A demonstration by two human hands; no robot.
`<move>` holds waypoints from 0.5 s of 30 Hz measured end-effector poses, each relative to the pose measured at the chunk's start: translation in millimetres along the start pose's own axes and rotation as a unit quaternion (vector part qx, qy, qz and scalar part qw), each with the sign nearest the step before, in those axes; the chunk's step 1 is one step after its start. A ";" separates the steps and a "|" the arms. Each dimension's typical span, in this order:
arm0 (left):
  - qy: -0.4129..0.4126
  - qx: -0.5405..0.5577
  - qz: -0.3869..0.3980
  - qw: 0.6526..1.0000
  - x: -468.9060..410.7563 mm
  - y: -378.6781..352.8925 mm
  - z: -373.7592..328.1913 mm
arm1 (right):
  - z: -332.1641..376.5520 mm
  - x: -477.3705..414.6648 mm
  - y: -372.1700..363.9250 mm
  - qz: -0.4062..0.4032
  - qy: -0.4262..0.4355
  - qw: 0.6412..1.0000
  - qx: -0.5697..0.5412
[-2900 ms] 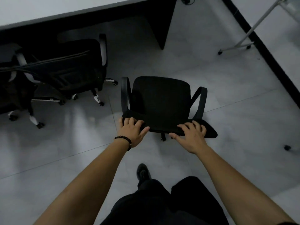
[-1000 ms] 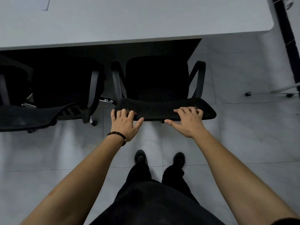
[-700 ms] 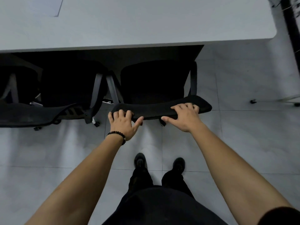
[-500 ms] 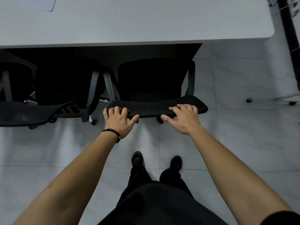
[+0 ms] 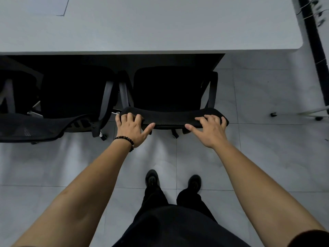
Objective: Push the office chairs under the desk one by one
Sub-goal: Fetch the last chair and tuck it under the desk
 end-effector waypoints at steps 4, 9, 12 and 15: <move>0.007 0.015 0.011 1.000 10.4 -3.5 -5.1 | -3.5 11.6 -5.9 -0.010 -0.013 1.000 0.004; 0.003 0.045 0.011 0.999 20.8 -6.3 -18.6 | -14.8 26.3 -5.9 -0.019 -0.025 0.999 0.006; 0.008 0.050 0.007 0.999 18.5 -3.7 -25.4 | -21.9 23.4 -3.2 -0.016 -0.030 0.999 0.008; 0.012 0.037 0.004 0.999 26.1 -7.4 -24.7 | -21.5 27.3 -5.7 0.000 -0.030 1.000 0.002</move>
Point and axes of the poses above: each hand's wrist, its own x-axis away from the middle knuckle, its own y-axis out of the back of the hand, z = x × y, the point moved 4 cm from there along -x, towards the middle knuckle, and after that the axes turned 10 degrees about -z, right-handed, at the moved point
